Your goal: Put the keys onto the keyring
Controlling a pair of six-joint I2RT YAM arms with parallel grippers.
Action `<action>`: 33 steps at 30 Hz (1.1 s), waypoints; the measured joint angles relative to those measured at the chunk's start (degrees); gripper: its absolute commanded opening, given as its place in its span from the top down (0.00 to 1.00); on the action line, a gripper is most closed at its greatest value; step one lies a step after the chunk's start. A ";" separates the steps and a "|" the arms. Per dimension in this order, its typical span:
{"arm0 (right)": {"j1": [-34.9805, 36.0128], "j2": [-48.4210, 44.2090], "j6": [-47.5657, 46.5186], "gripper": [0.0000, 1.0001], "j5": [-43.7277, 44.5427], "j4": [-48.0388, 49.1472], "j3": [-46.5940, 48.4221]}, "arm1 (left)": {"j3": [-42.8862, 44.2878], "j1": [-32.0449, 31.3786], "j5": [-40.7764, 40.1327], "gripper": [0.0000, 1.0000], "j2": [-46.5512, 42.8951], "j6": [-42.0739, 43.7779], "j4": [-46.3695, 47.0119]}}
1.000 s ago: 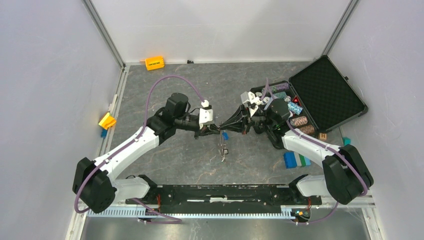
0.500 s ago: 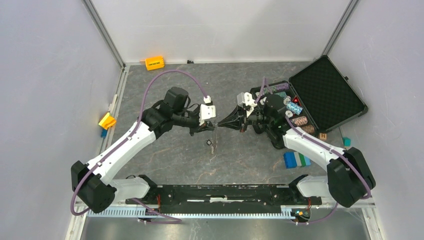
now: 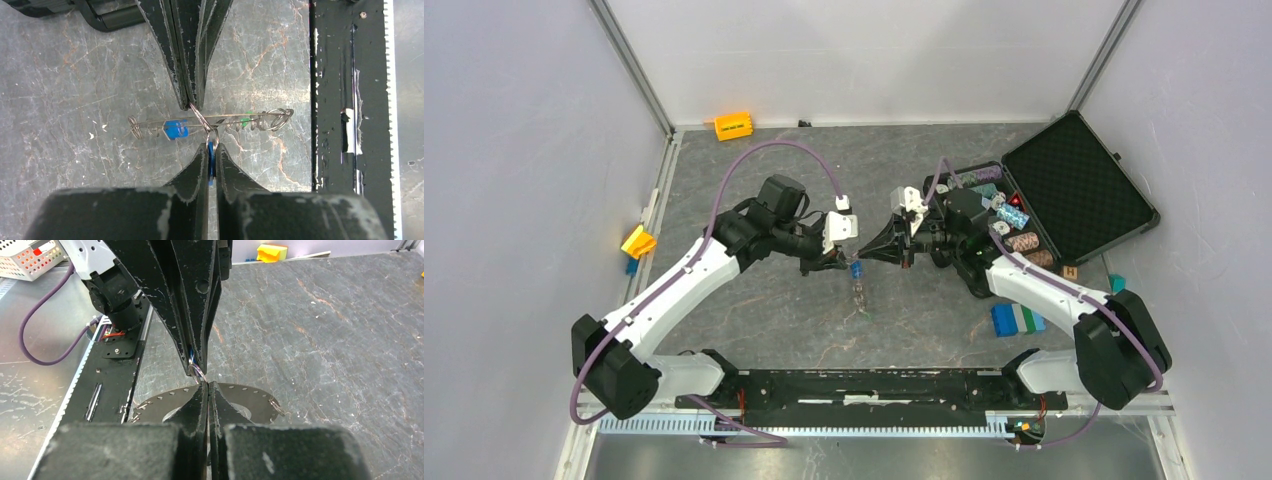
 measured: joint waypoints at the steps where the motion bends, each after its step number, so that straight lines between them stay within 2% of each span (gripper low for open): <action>1: 0.00 0.00 -0.04 1.00 0.07 -0.35 0.04 | 0.00 0.00 0.00 0.98 0.26 0.00 -0.11; 10: 1.90 0.96 -0.13 0.96 1.49 -1.38 0.44 | 1.90 0.00 -2.38 0.98 0.85 -0.37 -4.92; 13: 2.99 1.68 -0.15 1.00 1.79 -1.38 0.50 | 2.01 0.00 -4.07 0.98 0.83 -1.03 -6.80; 21: 5.07 3.45 0.37 1.00 2.08 -0.70 0.50 | 0.46 0.00 -6.51 0.98 -0.24 -5.07 -9.14; 29: 4.79 3.45 6.10 1.00 0.48 8.68 -0.17 | -5.44 0.00 -4.63 0.98 -1.38 -5.38 -7.56; 33: 4.72 3.45 7.45 1.00 -0.02 11.13 -0.59 | -5.75 0.00 -4.39 0.98 -0.24 -5.38 -6.60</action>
